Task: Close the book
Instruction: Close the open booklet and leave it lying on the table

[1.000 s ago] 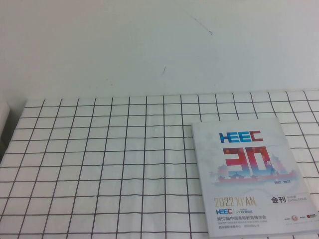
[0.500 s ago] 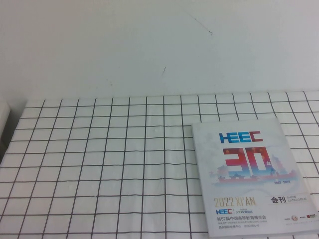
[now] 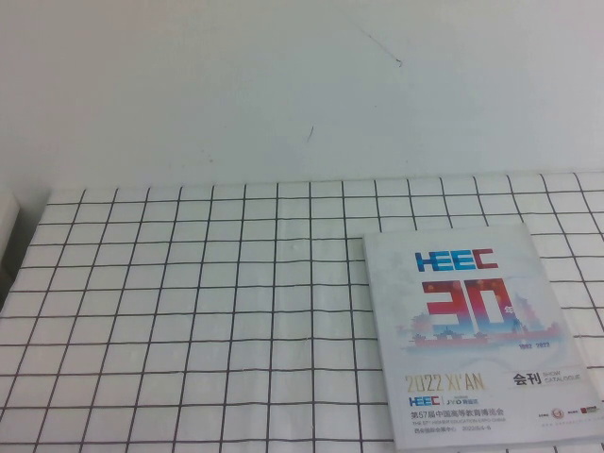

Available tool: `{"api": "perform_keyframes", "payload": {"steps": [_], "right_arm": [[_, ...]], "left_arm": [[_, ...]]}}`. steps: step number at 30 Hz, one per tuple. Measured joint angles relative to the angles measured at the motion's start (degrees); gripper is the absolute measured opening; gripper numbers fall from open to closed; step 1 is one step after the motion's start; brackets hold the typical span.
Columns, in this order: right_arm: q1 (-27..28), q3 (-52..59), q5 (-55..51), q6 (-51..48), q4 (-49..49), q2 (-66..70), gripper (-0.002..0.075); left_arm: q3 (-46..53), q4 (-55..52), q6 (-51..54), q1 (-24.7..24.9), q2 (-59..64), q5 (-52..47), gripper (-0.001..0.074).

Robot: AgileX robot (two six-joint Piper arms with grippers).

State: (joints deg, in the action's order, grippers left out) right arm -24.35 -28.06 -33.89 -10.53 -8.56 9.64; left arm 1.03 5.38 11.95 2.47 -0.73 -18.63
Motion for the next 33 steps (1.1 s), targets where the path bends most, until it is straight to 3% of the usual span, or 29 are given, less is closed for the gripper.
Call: {"api": "perform_keyframes", "payload": {"steps": [5, 16, 22, 33], "right_arm": [[2.33, 0.0, -0.26, 0.0, 0.0, -1.32, -0.0003], [23.25, 1.39, 0.35, 1.63, 3.97, -6.79, -0.0003], [26.58, 10.37, 5.59, 2.24, 11.95, -7.2, -0.0003], [28.44, 26.51, 10.91, -1.45, 11.56, -10.31, -0.0003]], "left_arm": [[0.0, 0.0, 0.0, 0.0, 0.0, 0.0, -0.0002], [0.0, 0.0, 0.0, 0.0, 0.0, 0.0, -0.0002], [-0.09, 0.0, 0.0, 0.0, 0.0, 0.0, -0.0002], [-0.09, 0.0, 0.0, 0.0, 0.0, 0.0, -0.0002]]}}
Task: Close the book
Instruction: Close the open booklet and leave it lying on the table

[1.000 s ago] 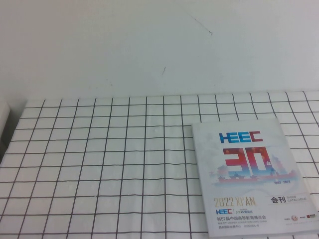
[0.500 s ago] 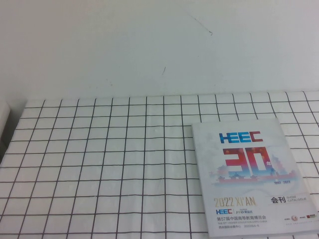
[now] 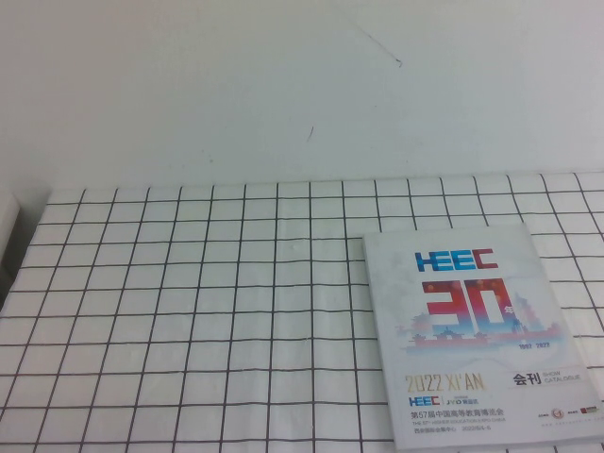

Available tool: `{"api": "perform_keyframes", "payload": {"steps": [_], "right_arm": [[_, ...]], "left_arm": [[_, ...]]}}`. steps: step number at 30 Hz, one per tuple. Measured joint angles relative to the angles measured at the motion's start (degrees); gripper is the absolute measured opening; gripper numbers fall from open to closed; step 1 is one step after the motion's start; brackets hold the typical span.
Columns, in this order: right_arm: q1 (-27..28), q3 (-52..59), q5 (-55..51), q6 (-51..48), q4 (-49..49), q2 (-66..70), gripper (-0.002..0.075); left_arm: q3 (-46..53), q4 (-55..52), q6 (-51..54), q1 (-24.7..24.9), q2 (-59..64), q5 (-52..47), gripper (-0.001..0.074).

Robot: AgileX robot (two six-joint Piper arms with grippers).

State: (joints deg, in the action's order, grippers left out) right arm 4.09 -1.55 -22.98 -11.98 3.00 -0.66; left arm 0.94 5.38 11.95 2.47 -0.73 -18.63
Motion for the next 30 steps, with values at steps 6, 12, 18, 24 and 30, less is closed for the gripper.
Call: {"api": "perform_keyframes", "payload": {"steps": [6, 12, 18, 24, 30], "right_arm": [[0.0, 2.3, 1.21, -1.91, 2.85, 0.0, -0.0003], [0.0, 2.38, 1.35, -5.07, 2.98, 0.0, -0.0003], [0.0, 2.38, 1.35, -5.22, 2.98, 0.0, -0.0003], [0.0, 2.38, 1.35, -5.3, 3.07, 0.0, -0.0003], [0.0, 2.38, 1.35, -5.3, 3.07, 0.0, -0.0003]], "left_arm": [[0.0, 0.0, 0.0, 0.0, 0.0, -0.13, -0.0002], [0.0, 0.0, 0.0, 0.0, -0.02, -0.13, -0.0002], [0.0, 0.0, 0.0, 0.0, -0.02, -0.13, -0.0002], [0.0, 0.0, 0.0, 0.0, -0.02, -0.13, -0.0002], [0.0, 0.0, 0.0, 0.0, -0.02, -0.13, -0.0002]]}}
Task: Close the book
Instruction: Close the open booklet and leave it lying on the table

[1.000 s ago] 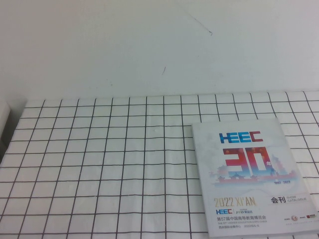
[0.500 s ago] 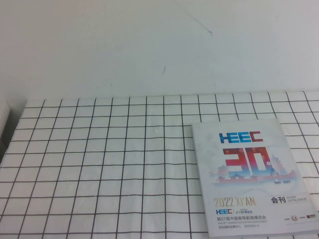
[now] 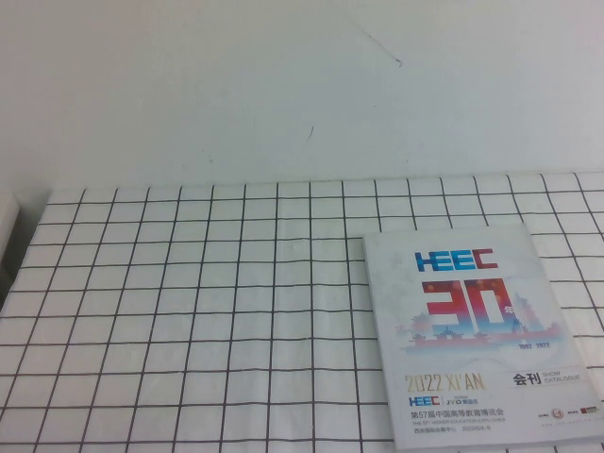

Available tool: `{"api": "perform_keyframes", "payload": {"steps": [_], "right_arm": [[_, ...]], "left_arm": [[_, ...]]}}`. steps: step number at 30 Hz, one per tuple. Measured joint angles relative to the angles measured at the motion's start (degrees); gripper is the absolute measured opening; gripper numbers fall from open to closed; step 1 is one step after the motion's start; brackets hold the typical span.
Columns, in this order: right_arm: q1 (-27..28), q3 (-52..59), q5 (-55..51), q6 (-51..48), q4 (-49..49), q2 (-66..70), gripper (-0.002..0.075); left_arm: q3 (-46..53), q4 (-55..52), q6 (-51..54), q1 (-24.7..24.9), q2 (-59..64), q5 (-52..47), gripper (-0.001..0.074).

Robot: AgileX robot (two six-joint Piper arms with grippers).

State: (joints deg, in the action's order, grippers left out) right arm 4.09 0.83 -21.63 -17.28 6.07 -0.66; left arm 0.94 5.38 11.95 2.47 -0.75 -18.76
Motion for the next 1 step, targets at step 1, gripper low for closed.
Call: {"api": "perform_keyframes", "payload": {"steps": [1], "right_arm": [[0.0, 0.0, 0.0, 0.0, 0.0, 0.0, -0.0003]], "left_arm": [[0.0, 0.0, 0.0, 0.0, 0.0, 0.0, -0.0002]]}}
